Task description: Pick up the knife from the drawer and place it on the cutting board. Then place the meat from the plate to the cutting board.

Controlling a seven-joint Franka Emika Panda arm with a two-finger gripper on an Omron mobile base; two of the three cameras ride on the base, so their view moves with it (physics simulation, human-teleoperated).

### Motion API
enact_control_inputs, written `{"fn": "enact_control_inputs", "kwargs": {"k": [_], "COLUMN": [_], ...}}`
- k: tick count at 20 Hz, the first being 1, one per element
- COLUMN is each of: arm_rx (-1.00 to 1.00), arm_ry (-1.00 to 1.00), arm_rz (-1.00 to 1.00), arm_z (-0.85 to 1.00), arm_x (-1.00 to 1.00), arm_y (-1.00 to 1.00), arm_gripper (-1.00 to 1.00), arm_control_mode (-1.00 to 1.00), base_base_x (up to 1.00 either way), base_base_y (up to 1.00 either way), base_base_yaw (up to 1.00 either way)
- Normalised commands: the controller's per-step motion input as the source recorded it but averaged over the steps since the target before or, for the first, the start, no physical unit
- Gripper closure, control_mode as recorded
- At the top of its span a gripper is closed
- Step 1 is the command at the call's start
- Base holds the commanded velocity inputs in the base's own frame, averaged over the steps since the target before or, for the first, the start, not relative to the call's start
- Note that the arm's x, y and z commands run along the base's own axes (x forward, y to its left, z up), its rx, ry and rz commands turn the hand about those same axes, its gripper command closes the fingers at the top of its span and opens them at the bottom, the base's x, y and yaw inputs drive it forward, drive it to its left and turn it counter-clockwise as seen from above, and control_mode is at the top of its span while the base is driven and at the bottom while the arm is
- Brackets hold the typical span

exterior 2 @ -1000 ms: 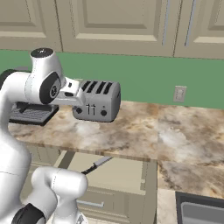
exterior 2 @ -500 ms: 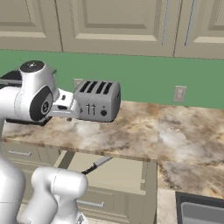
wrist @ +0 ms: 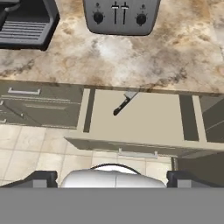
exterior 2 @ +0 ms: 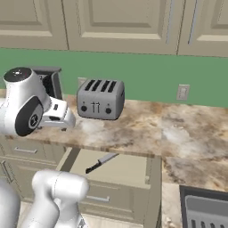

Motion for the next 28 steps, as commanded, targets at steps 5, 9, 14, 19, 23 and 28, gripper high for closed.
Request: {"fn": "enact_control_inputs", "kwargs": {"k": [5,9,14,19,23,28], "arm_rx": [0.0,0.0,0.0,0.0,0.0,0.0], "arm_ry": [0.0,0.0,0.0,0.0,0.0,0.0], "arm_rz": [0.0,0.0,0.0,0.0,0.0,0.0], "arm_z": [0.0,0.0,0.0,0.0,0.0,0.0], "arm_x": [0.0,0.0,0.0,0.0,0.0,0.0], "arm_y": [0.0,0.0,0.0,0.0,0.0,0.0], "arm_gripper": [-1.0,-1.0,-1.0,-1.0,-1.0,-1.0], "arm_control_mode": [1.0,1.0,1.0,1.0,1.0,1.0], "base_base_x": [-0.5,-0.05,-0.02,0.0,0.16,0.25], "base_base_y": [0.72,0.93,0.88,0.63,0.46,0.8], "base_base_yaw": [-0.21,-0.44,-0.42,-0.54,-0.53,-0.46]}}
